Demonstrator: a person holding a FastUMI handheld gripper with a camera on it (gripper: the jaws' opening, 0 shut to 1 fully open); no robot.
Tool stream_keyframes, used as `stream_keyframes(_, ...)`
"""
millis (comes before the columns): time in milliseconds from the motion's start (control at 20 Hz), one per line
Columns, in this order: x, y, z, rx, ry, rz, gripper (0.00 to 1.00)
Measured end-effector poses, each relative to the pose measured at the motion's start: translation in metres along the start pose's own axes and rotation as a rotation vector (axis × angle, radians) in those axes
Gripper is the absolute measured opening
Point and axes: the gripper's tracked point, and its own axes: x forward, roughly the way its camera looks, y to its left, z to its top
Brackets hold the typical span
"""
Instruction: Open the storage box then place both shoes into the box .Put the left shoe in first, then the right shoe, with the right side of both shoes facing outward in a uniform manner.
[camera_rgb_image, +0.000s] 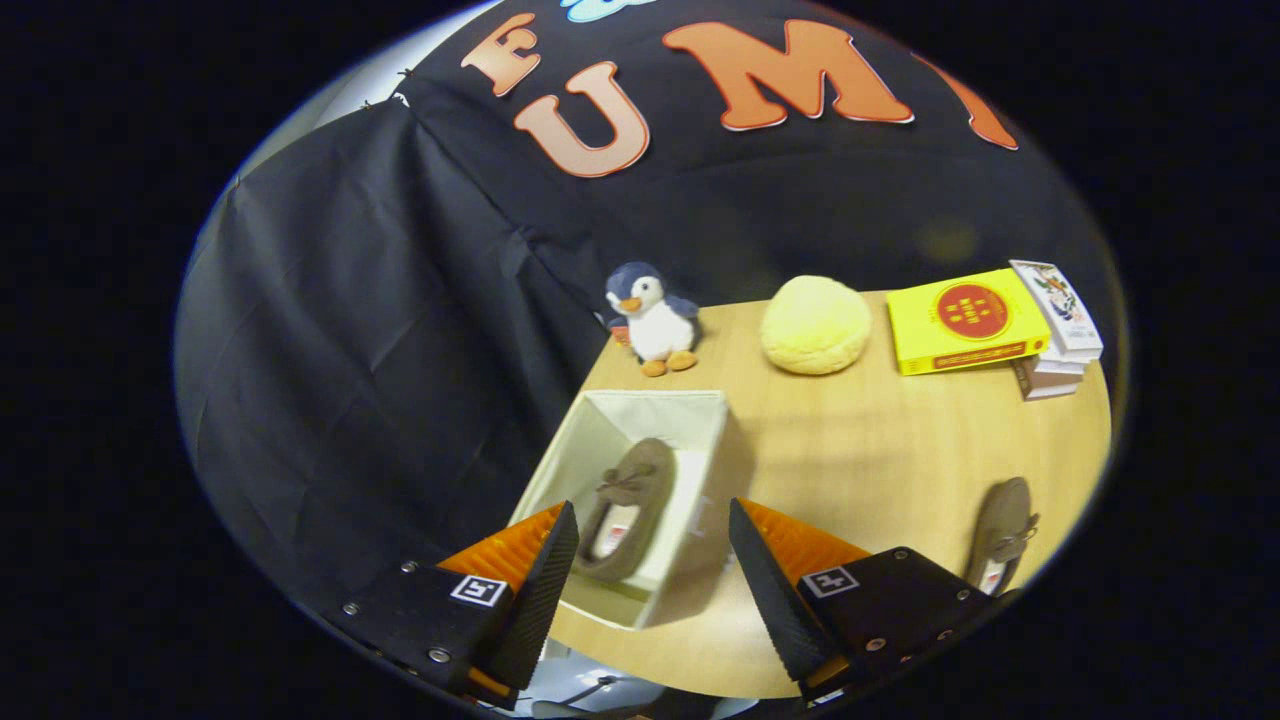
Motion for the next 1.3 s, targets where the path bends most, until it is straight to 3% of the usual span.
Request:
stream_keyframes(250, -0.029, -0.118, -0.04, 0.004, 0.011, -0.159, 0.96)
stream_keyframes(800, -0.064, -0.286, -0.13, 0.032, 0.121, -0.407, 0.98)
stream_keyframes(1100, -0.047, -0.337, -0.165, 0.017, 0.181, -0.449, 0.98)
stream_keyframes(1300, -0.025, -0.364, -0.168, 0.0, 0.177, -0.473, 0.91)
